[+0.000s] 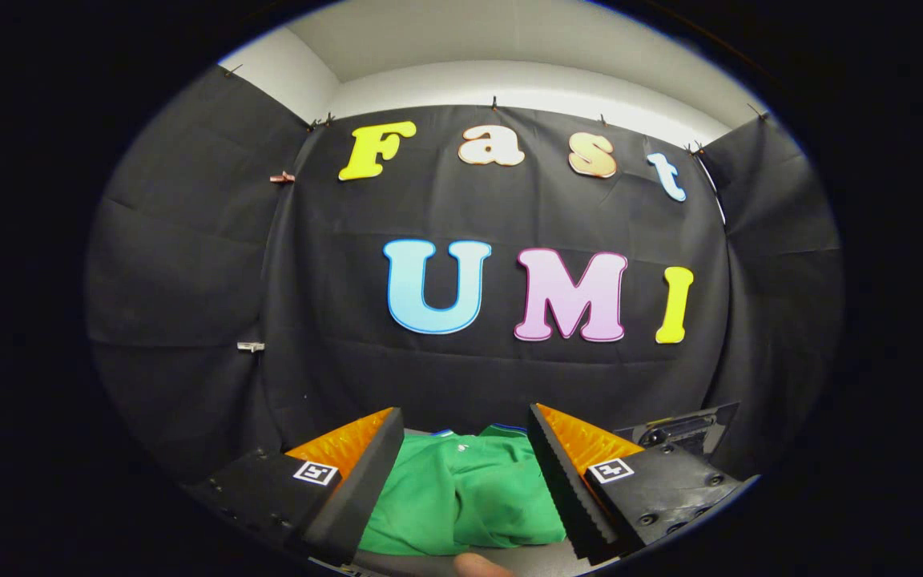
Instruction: Put the clothes into the washing machine and then close the washing machine lid.
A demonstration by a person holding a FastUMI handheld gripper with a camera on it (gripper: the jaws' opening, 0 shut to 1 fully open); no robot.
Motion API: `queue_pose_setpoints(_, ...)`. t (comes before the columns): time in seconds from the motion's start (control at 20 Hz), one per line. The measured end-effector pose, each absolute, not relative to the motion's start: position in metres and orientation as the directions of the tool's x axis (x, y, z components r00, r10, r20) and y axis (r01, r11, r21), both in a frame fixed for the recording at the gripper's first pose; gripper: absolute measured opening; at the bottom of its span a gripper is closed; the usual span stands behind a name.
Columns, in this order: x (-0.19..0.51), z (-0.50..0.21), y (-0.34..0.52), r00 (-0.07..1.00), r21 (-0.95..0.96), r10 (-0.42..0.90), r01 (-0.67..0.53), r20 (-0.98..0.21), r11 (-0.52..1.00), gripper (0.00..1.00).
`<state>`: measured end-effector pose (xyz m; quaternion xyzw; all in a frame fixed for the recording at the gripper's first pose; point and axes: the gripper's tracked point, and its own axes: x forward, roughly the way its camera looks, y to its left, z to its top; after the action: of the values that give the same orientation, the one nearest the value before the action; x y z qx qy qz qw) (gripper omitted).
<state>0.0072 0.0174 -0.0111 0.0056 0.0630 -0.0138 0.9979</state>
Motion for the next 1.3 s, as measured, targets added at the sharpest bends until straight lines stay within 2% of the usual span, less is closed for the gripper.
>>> queue_pose_setpoints(0.15,0.014,-0.021,0.018,0.976,-0.002,-0.029,0.029,-0.216,1.0,0.97)
queue_pose_setpoints(0.35,0.034,-0.063,0.026,0.907,-0.087,0.029,-0.072,-0.42,0.994,0.98)
queue_pose_setpoints(0.6,0.067,-0.097,0.021,0.824,-0.075,-0.013,-0.036,-0.567,0.997,0.96)
queue_pose_setpoints(0.7,0.075,-0.129,0.024,0.747,-0.043,0.003,-0.042,-0.665,0.998,0.96)
queue_pose_setpoints(0.8,0.067,-0.162,0.026,0.638,-0.004,0.04,-0.068,-0.769,0.998,0.88)
queue_pose_setpoints(0.95,0.059,-0.177,0.03,0.566,0.083,0.083,-0.027,-0.82,0.996,0.61)
queue_pose_setpoints(1.05,0.064,-0.17,0.03,0.566,0.09,0.1,-0.045,-0.818,0.995,0.44)
queue_pose_setpoints(1.15,0.062,-0.166,0.028,0.561,0.071,0.095,-0.065,-0.823,0.995,0.1)
queue_pose_setpoints(1.3,0.062,-0.166,0.027,0.585,0.051,0.104,-0.106,-0.804,0.993,0.1)
